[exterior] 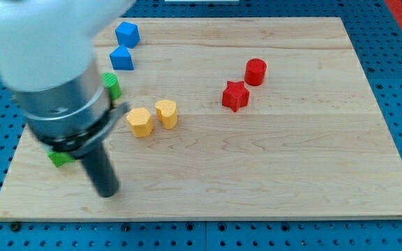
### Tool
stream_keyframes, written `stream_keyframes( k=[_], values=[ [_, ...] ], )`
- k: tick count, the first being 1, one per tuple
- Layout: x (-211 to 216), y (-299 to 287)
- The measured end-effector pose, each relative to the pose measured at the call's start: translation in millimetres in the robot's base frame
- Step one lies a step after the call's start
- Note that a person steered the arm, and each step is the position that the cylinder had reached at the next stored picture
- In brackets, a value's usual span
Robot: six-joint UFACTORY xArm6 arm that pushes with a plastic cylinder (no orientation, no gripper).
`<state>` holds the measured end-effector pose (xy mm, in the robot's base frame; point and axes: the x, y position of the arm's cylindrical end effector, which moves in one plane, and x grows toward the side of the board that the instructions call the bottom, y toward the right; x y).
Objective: Move the green star vertically below the green circle
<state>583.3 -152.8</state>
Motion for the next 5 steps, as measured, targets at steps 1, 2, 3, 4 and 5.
stream_keyframes(
  k=[1, 2, 3, 4, 5],
  values=[
    [-39, -48],
    [-62, -64],
    [-23, -80],
    [-52, -141],
    [-75, -134]
  ],
)
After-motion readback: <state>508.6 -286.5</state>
